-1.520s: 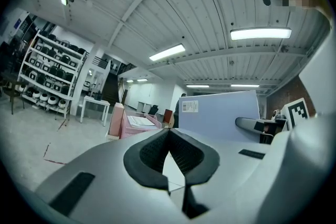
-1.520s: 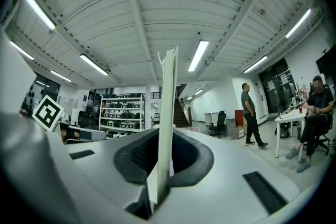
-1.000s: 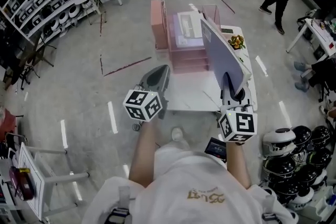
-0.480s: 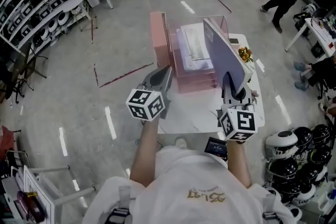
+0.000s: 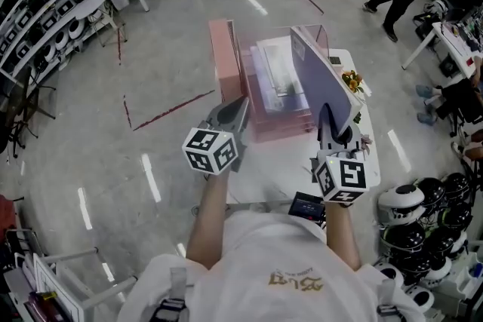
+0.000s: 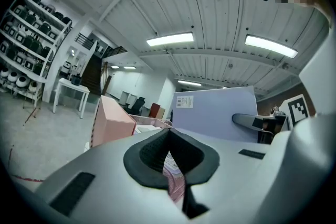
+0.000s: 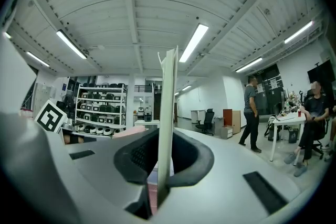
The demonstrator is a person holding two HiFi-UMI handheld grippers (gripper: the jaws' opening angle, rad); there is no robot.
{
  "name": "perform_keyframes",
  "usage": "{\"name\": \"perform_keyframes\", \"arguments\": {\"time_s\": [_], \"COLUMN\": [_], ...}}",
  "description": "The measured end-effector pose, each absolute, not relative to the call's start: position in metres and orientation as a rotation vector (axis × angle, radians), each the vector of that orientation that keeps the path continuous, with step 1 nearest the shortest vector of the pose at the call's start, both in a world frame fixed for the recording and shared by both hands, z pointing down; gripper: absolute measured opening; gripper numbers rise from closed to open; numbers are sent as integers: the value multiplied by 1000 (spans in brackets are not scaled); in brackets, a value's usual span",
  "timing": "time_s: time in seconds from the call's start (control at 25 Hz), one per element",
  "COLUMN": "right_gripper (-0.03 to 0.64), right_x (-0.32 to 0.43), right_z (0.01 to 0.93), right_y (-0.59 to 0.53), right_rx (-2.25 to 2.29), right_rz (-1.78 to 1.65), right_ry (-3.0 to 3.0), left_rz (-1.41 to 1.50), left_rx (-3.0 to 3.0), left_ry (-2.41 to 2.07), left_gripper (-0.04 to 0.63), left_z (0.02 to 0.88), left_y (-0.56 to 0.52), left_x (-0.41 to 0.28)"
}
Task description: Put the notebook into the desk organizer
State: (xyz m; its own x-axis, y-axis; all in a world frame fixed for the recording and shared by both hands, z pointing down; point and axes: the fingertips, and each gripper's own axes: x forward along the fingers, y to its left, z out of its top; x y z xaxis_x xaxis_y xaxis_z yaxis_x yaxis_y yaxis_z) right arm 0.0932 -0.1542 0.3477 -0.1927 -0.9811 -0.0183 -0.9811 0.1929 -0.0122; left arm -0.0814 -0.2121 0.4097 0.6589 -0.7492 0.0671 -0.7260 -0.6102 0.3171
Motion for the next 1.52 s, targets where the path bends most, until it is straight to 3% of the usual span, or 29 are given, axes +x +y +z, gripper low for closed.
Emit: {"name": "perform_keyframes", "arguments": {"time_s": [1.52], "right_gripper": [43], "right_x": [100], "right_z": [365], "right_y": [-246], "right_rx": [-1932], "right_rz": [110], "right_ry": [2456], "left_rz": [-66], "left_rx": [2512], "left_ry": [-1176], "left_gripper": [15], "left_z": [440], "left_y": [-274], "left_x": [-63]}}
